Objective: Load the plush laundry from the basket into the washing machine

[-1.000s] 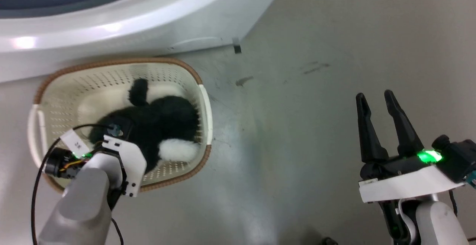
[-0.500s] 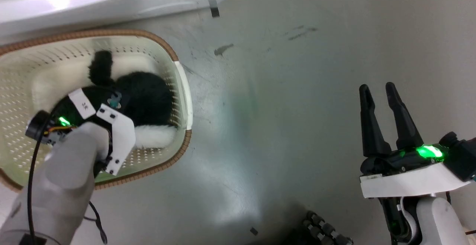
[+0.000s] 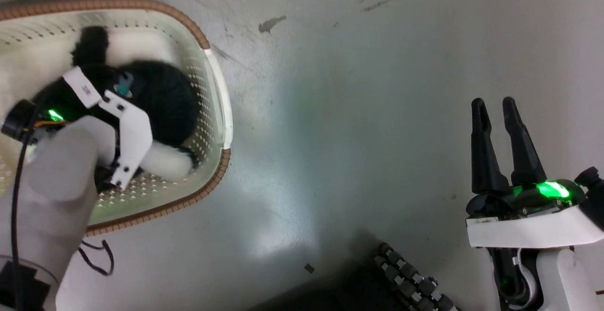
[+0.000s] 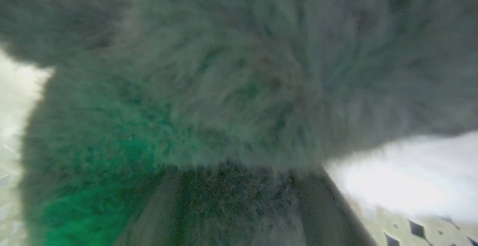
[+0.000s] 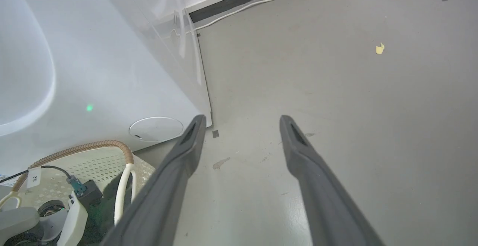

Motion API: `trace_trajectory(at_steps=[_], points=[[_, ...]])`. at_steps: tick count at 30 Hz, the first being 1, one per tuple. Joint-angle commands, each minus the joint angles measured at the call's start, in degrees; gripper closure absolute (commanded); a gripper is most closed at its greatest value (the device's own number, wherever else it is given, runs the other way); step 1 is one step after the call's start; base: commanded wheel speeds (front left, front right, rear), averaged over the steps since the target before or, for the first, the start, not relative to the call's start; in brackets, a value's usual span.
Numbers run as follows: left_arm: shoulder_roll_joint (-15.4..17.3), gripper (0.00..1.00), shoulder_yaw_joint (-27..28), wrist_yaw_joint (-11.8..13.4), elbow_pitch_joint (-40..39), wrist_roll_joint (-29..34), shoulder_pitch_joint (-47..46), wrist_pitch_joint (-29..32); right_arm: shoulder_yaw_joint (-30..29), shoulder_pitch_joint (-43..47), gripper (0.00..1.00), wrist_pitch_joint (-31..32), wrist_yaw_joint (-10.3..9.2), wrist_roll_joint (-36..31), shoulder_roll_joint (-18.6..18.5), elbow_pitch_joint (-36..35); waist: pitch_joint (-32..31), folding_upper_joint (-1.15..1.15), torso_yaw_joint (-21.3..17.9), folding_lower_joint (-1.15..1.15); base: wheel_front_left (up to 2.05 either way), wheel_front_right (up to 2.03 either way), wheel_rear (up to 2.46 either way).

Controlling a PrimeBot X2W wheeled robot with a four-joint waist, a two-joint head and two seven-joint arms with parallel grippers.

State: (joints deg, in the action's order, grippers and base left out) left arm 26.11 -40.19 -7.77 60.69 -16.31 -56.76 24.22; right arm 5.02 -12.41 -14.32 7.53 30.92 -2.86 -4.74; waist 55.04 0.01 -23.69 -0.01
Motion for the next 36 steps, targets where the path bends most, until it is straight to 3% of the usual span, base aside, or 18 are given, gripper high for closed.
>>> trace_trajectory(at_steps=[1, 6, 13, 20, 36], points=[[2.29, 1.00, -1.29, 0.29, 3.95, -0.55, 0.93, 1.46, -0.11, -1.69, 0.00, -0.68, -0.04, 0.77, -0.01, -0.32, 1.02, -0.01, -0.58, 0.01, 0.00, 0.00, 0.00], [2.50, 1.00, -0.87, 0.73, 3.91, -1.81, 1.67, -0.58, 0.29, -2.64, 0.00, -0.68, -0.04, 0.39, -0.01, 0.17, -0.18, -0.01, -1.06, 0.01, 0.00, 0.00, 0.00], [2.42, 1.00, -0.55, 3.67, 3.45, -2.15, 3.34, -6.98, -0.36, -4.54, 0.00, -0.68, -0.04, -1.25, -0.01, 0.32, -4.79, -0.01, -0.43, 0.01, 0.00, 0.00, 0.00], [-1.70, 1.00, 1.09, 5.21, 4.03, -4.93, 7.06, -15.94, -2.09, -2.67, 0.00, -0.68, -0.04, -5.22, -0.01, 0.21, -13.63, -0.01, 3.77, 0.01, 0.00, 0.00, 0.00], [-10.79, 1.00, 2.75, 4.33, 5.49, -9.54, 18.03, -36.70, -4.83, 3.64, 0.00, -0.68, -0.04, -11.13, -0.01, 0.37, -34.06, -0.01, 12.37, 0.01, 0.00, 0.00, 0.00]])
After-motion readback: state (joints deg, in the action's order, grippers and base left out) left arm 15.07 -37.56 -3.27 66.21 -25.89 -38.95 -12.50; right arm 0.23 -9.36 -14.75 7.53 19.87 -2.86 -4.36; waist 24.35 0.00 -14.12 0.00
